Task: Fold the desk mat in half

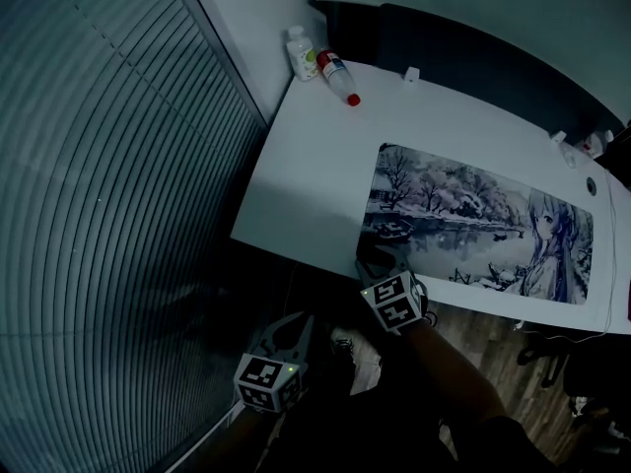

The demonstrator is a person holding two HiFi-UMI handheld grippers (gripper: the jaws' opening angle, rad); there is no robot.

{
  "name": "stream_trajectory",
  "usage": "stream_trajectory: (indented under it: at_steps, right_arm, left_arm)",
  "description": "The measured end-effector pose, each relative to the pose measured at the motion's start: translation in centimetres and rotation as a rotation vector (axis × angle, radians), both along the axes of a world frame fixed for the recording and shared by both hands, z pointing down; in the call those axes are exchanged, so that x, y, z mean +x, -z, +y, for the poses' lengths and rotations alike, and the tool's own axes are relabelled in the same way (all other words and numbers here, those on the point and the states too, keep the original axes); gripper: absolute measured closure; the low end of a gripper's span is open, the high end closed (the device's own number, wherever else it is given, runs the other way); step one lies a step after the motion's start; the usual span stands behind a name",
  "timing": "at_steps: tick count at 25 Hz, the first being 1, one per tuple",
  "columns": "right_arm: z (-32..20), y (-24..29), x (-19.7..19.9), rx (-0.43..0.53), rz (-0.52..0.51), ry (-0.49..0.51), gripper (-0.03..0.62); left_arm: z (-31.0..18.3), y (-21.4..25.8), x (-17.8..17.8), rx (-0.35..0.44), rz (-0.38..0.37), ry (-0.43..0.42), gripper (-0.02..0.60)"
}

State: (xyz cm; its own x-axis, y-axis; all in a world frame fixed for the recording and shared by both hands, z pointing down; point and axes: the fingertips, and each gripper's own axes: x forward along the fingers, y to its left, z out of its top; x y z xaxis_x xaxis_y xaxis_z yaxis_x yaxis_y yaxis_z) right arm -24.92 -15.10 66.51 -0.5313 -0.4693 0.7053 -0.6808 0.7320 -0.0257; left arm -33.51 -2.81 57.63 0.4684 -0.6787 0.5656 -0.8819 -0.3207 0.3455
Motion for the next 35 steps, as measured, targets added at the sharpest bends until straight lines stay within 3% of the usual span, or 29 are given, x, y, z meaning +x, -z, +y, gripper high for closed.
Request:
stream_trajectory:
  at_steps: [4,12,14,17,19,27,35]
  right_arm:
    - [-0.3,-0.8,-0.3,0.012,0.052,0.025,0.439]
    - [-0.6,-0.8,-0.2,0.003,0.045,-0.002,0.442]
    - [-0.9,-0.8,0.1,0.01,0.053,-0.016,0.461]
    - [-1.6,-0.8,0.7,0.038,0.081,-0.032,0.546]
    - [-1.6,-0.8,0.7,0.045,0.09,-0.027,0.548]
    - [-1.7,-0.4,1.1,-0.023,0.014,-0.089,0.549]
    - [-2.5,2.4,2.9,0.035,-0.017,-0.153,0.549]
  left_arm:
    - [0.8,-0.6,0.0,-0.016,-0.002,0.0,0.575]
    - [1.2,-0.2,0.0,-0.016,0.0,0.018,0.575]
    - [1.1,-0.1,0.0,-0.008,0.003,0.019,0.575]
    - [1.3,0.0,0.0,-0.006,0.002,0.012,0.575]
    - [1.5,-0.2,-0.1,-0.005,-0.003,0.008,0.575]
    - [1.7,0.4,0.2,-0.001,0.001,-0.004,0.575]
    - [1.0,1.7,1.5,0.029,0.006,-0.04,0.575]
